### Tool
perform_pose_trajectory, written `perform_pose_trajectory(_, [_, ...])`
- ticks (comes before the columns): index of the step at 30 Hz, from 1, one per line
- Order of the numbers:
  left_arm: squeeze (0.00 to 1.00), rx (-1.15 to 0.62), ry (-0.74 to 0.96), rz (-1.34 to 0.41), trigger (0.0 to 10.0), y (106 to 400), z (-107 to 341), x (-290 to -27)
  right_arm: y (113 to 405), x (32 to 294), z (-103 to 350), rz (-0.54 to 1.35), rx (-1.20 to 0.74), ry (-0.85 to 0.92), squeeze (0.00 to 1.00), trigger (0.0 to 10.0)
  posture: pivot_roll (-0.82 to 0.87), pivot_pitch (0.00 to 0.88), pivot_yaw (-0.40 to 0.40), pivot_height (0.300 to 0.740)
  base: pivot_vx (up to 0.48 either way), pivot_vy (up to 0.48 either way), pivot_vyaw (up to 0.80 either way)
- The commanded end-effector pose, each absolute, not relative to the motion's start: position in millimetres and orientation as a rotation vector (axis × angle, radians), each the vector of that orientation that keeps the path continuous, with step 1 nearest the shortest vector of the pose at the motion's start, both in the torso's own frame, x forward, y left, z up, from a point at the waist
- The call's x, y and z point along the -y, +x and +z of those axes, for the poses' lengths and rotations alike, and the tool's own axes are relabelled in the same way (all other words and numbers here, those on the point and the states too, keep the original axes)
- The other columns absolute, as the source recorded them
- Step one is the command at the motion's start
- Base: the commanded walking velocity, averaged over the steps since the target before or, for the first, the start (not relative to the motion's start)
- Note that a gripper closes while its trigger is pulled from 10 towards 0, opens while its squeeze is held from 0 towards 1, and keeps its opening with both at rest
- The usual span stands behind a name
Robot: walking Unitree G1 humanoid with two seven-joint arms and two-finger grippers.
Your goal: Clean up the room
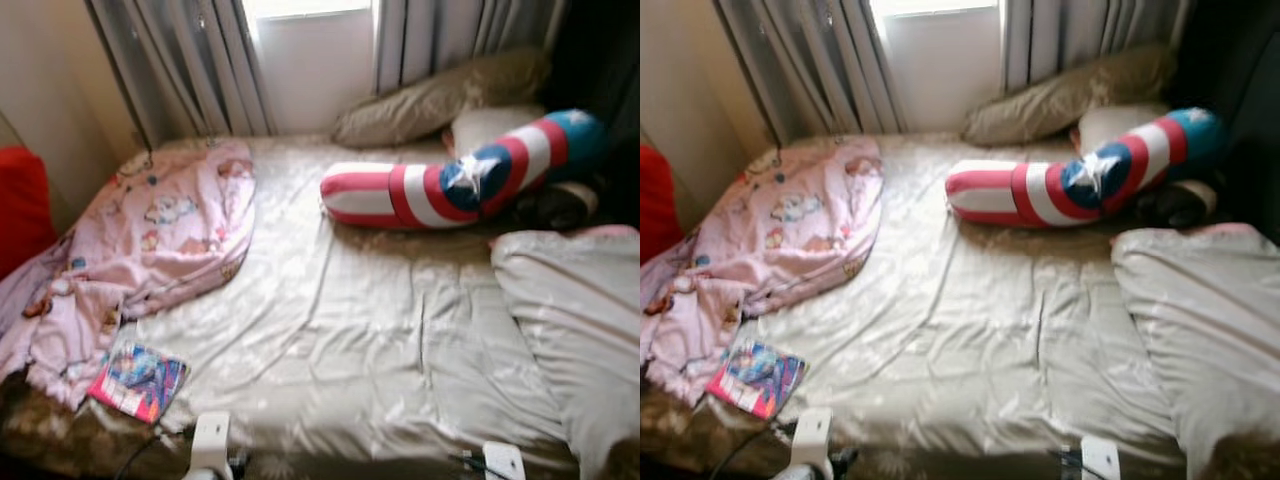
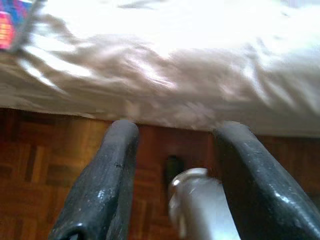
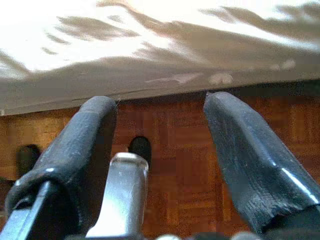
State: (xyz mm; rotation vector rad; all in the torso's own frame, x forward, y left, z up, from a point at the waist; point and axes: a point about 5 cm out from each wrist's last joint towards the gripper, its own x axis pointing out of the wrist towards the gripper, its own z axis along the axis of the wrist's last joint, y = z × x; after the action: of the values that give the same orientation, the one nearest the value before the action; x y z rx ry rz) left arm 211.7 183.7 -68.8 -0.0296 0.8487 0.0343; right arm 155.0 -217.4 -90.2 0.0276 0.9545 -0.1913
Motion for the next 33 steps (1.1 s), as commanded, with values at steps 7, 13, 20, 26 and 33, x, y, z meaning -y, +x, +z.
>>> perform_pose_trajectory(7, [0.0, -0.877, -0.016, 0.064, 10.0, 202.9, -72.5, -194.3, 158.1, 206.5, -90.1, -0.152, -0.927, 0.021, 0.0, 10.0, 0.04, 0.014, 0.032, 0.74, 0.0, 0.48, 0.31])
perform_pose_trajectory(13, [0.0, -0.878, -0.018, 0.065, 10.0, 202.5, -72.9, -193.5, 158.6, 206.6, -89.9, -0.156, -0.925, 0.036, 0.0, 10.0, 0.04, 0.013, 0.028, 0.74, 0.0, 0.48, 0.11])
perform_pose_trajectory(20, [0.0, -0.881, -0.021, 0.062, 10.0, 202.4, -73.0, -193.2, 163.3, 204.3, -88.4, -0.152, -0.913, 0.041, 0.0, 10.0, 0.03, 0.001, 0.031, 0.74, 0.0, 0.457, 0.0])
perform_pose_trajectory(26, [0.0, -0.88, -0.027, 0.068, 10.0, 202.1, -73.2, -193.0, 164.6, 204.1, -87.9, -0.151, -0.911, 0.039, 0.0, 10.0, 0.03, 0.0, 0.03, 0.74, 0.0, 0.43, 0.0])
perform_pose_trajectory(33, [0.0, -0.881, -0.025, 0.064, 10.0, 202.1, -73.2, -192.7, 163.5, 203.5, -88.5, -0.142, -0.917, 0.036, 0.0, 10.0, 0.03, 0.0, 0.03, 0.74, 0.0, 0.48, 0.0])
